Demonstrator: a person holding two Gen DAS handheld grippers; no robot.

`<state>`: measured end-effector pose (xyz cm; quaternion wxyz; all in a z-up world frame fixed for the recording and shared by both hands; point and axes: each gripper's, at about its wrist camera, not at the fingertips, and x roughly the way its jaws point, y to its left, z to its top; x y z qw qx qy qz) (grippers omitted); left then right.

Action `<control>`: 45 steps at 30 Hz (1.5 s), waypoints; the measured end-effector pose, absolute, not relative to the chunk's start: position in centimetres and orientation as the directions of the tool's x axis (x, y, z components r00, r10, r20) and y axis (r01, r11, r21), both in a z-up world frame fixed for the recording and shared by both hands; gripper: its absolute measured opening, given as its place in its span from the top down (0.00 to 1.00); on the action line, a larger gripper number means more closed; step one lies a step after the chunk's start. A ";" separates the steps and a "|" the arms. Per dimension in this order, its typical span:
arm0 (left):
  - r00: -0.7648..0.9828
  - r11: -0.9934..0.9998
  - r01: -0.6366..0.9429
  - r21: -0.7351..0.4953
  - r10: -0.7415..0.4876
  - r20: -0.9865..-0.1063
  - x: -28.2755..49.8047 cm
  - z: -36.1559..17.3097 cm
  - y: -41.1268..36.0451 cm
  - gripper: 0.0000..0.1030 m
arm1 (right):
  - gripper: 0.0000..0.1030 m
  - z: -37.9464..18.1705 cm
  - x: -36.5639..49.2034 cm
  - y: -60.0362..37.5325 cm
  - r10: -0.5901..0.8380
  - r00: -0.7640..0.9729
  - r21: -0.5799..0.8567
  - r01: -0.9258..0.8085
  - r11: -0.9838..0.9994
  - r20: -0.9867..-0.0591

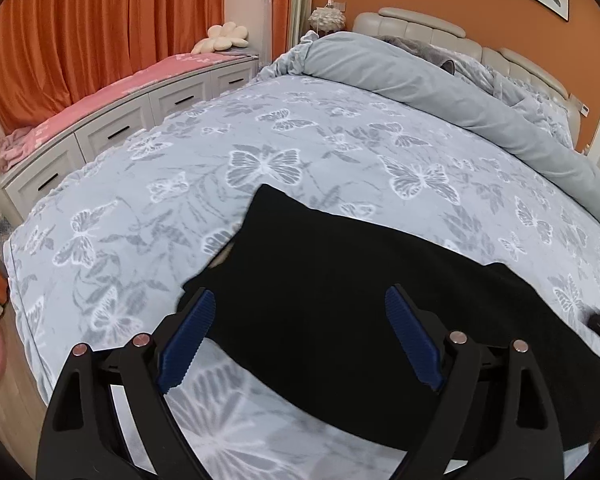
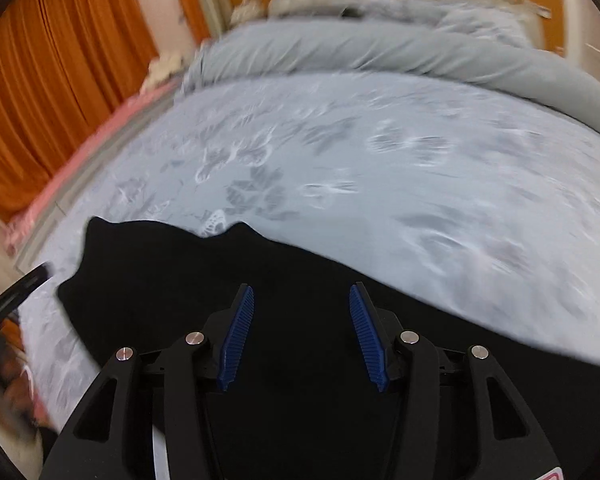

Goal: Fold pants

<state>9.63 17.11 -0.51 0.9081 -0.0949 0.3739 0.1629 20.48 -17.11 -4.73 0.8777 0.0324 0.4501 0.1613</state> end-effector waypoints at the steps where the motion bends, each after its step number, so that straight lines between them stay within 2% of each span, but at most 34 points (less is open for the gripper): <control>1: 0.670 0.932 -0.358 -0.052 0.218 -0.709 9.6 -0.6 17.3 0.14 | 0.52 -5.6 22.4 -15.4 0.307 0.520 0.202 -0.250 0.947 -0.797; 5: 0.685 0.948 -0.317 -0.039 0.201 -0.701 9.6 -0.7 18.6 0.13 | 0.54 -9.8 27.5 -10.3 0.297 0.417 0.207 -0.248 0.946 -0.859; 6: 0.691 0.952 -0.305 -0.031 0.199 -0.695 9.5 -0.7 19.0 0.13 | 0.62 -10.5 27.4 -9.2 0.268 0.415 0.168 -0.263 0.950 -0.870; 7: 0.694 0.955 -0.297 -0.022 0.200 -0.692 9.5 -0.7 19.2 0.13 | 0.90 -10.9 27.6 -8.3 0.245 0.427 0.123 -0.294 0.948 -0.870; 9: 0.696 0.955 -0.297 -0.005 0.213 -0.685 9.5 -0.8 19.7 0.13 | 0.94 -10.1 27.7 -6.6 0.209 0.476 0.055 -0.317 0.947 -0.854; 11: 0.695 0.954 -0.299 -0.016 0.207 -0.689 9.5 -0.9 20.2 0.13 | 1.00 -8.2 28.5 -6.4 0.212 0.555 0.050 -0.292 0.955 -0.805; 12: 0.689 0.954 -0.300 -0.020 0.203 -0.696 9.7 -1.1 20.5 0.13 | 1.00 -8.0 29.3 -6.5 0.195 0.587 0.036 -0.272 0.962 -0.786; 13: 0.683 0.953 -0.303 -0.014 0.206 -0.700 9.9 -1.3 20.7 0.13 | 1.00 -8.8 30.3 -6.5 0.147 0.597 -0.002 -0.242 0.970 -0.788; 14: 0.679 0.952 -0.305 -0.008 0.211 -0.703 10.0 -1.4 20.7 0.13 | 1.00 -10.6 32.0 -6.5 0.085 0.542 -0.038 -0.211 0.977 -0.836; 15: 0.670 0.951 -0.310 0.000 0.219 -0.710 10.2 -1.6 20.9 0.13 | 1.00 -12.0 33.0 -6.8 0.057 0.483 -0.042 -0.190 0.981 -0.874; 16: 0.665 0.950 -0.314 -0.002 0.218 -0.714 10.3 -1.7 21.0 0.13 | 1.00 -11.8 32.9 -7.2 0.068 0.496 -0.024 -0.177 0.984 -0.866; 18: 0.668 0.949 -0.316 -0.014 0.212 -0.714 10.3 -1.5 21.2 0.13 | 0.94 -8.7 30.4 -9.0 0.156 0.594 0.074 -0.160 0.984 -0.789; 19: 0.671 0.947 -0.321 -0.014 0.217 -0.709 10.2 -1.4 21.3 0.12 | 0.85 -7.4 29.0 -9.5 0.178 0.620 0.088 -0.173 0.981 -0.764; 20: 0.670 0.943 -0.333 -0.007 0.232 -0.705 10.1 -1.3 21.3 0.10 | 0.72 -6.2 27.1 -10.0 0.184 0.639 0.069 -0.202 0.977 -0.747; 22: 0.662 0.937 -0.350 -0.008 0.241 -0.710 10.0 -1.4 21.4 0.08 | 0.56 -5.2 24.5 -10.2 0.162 0.663 -0.001 -0.239 0.971 -0.731; 25: 0.648 0.932 -0.356 -0.065 0.196 -0.736 9.9 -1.6 21.2 0.08 | 0.55 -5.7 23.8 -9.4 0.142 0.634 -0.068 -0.295 0.953 -0.760; 28: 0.658 0.929 -0.351 -0.119 0.154 -0.737 9.5 -1.4 20.6 0.08 | 0.37 -7.2 25.1 -8.9 0.154 0.590 -0.049 -0.313 0.948 -0.793; 29: 0.663 0.931 -0.348 -0.114 0.158 -0.732 9.3 -1.3 20.1 0.08 | 0.38 -8.5 26.4 -8.3 0.149 0.554 -0.039 -0.313 0.949 -0.819; 30: 0.666 0.933 -0.344 -0.108 0.161 -0.728 9.2 -1.2 19.8 0.08 | 0.47 -9.5 26.9 -7.9 0.134 0.531 -0.045 -0.310 0.950 -0.837; 31: 0.668 0.935 -0.340 -0.100 0.166 -0.725 9.2 -1.2 19.5 0.08 | 0.90 -10.7 27.5 -7.2 0.141 0.496 -0.037 -0.332 0.943 -0.856; 32: 0.669 0.937 -0.337 -0.093 0.169 -0.723 9.3 -1.2 19.2 0.08 | 0.94 -11.0 27.6 -6.7 0.163 0.482 -0.015 -0.344 0.939 -0.861; 36: 0.662 0.944 -0.327 -0.049 0.191 -0.725 10.4 -1.6 18.6 0.08 | 0.97 -9.9 29.5 -6.3 0.136 0.561 -0.020 -0.262 0.965 -0.817; 38: 0.655 0.945 -0.326 -0.034 0.200 -0.728 11.0 -2.0 18.6 0.08 | 1.00 -11.8 31.1 -6.0 0.059 0.532 -0.081 -0.236 0.968 -0.845; 40: 0.644 0.942 -0.335 -0.023 0.211 -0.735 11.5 -2.3 18.8 0.08 | 1.00 -12.0 31.5 -5.9 0.052 0.519 -0.088 -0.240 0.967 -0.853; 42: 0.637 0.939 -0.340 -0.042 0.198 -0.745 11.8 -2.4 19.3 0.08 | 0.96 -9.7 30.6 -7.1 0.108 0.540 -0.014 -0.217 0.976 -0.835; 43: 0.638 0.939 -0.340 -0.052 0.190 -0.746 11.8 -2.3 19.4 0.08 | 0.85 -7.3 29.0 -8.4 0.150 0.584 0.028 -0.213 0.977 -0.798; 44: 0.639 0.938 -0.342 -0.054 0.190 -0.746 11.8 -2.3 19.4 0.08 | 0.53 -6.0 27.8 -9.4 0.162 0.614 0.038 -0.210 0.977 -0.773; 45: 0.641 0.937 -0.345 -0.053 0.194 -0.742 11.6 -2.1 19.4 0.08 | 0.37 -4.4 26.0 -10.8 0.152 0.648 0.028 -0.198 0.980 -0.747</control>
